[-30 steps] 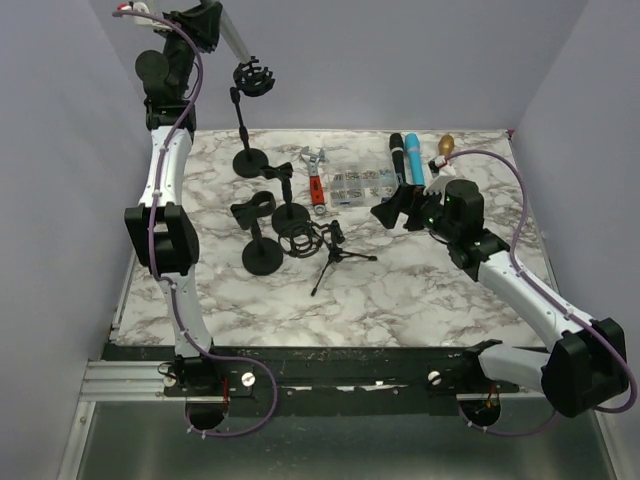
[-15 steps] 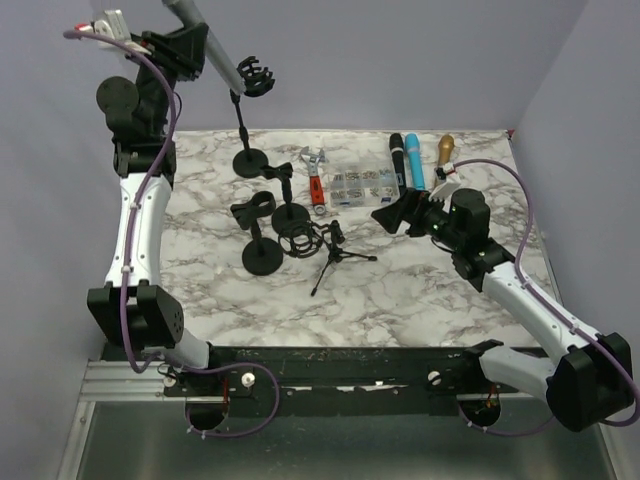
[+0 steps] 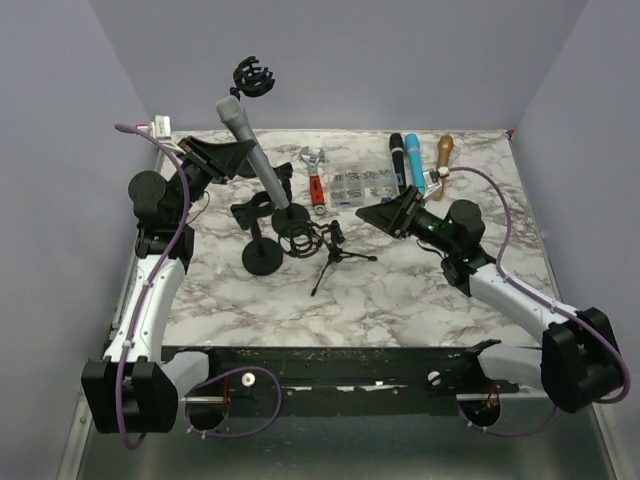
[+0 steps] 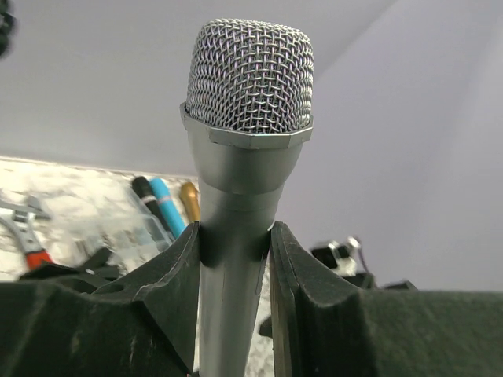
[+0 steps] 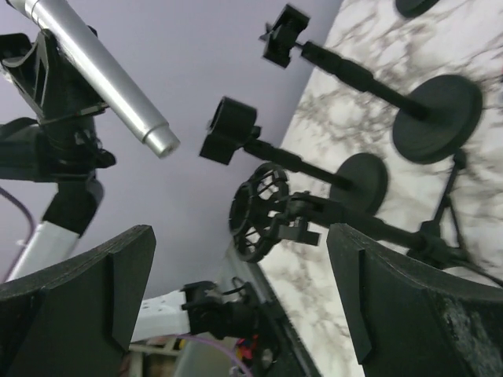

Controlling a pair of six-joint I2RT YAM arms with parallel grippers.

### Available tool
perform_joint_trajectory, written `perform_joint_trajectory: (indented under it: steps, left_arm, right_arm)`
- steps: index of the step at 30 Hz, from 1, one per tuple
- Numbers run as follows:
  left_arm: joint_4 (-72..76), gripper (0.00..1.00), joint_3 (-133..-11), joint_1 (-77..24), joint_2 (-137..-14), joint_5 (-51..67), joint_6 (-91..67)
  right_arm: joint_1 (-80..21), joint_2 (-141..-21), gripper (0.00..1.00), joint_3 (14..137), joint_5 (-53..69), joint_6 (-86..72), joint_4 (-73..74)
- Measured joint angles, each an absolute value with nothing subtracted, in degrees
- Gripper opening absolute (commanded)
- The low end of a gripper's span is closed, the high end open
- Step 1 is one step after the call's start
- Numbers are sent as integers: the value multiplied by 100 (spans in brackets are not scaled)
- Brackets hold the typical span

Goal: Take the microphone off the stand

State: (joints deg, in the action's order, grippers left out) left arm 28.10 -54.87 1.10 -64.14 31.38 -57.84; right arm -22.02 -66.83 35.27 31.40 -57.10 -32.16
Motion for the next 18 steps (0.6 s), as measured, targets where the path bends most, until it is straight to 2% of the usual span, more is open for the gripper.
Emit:
perform_joint_trajectory:
  steps: [5, 12, 18]
  left_arm:
    - [3142, 0, -5089, -303, -6064, 3680, -5929]
    - [3437, 0, -4866, -523, -6080, 4364, -5994]
    - [3850, 0, -4543, -537, -6121, 4759, -6429]
  right_arm:
    - [-2794, -7295, 100, 3675, 3249, -6460, -3972]
    - [-3804, -8060, 100, 4821, 3164, -6547, -4324]
    - [-4254, -8680, 100, 5137, 3129, -6552, -4980]
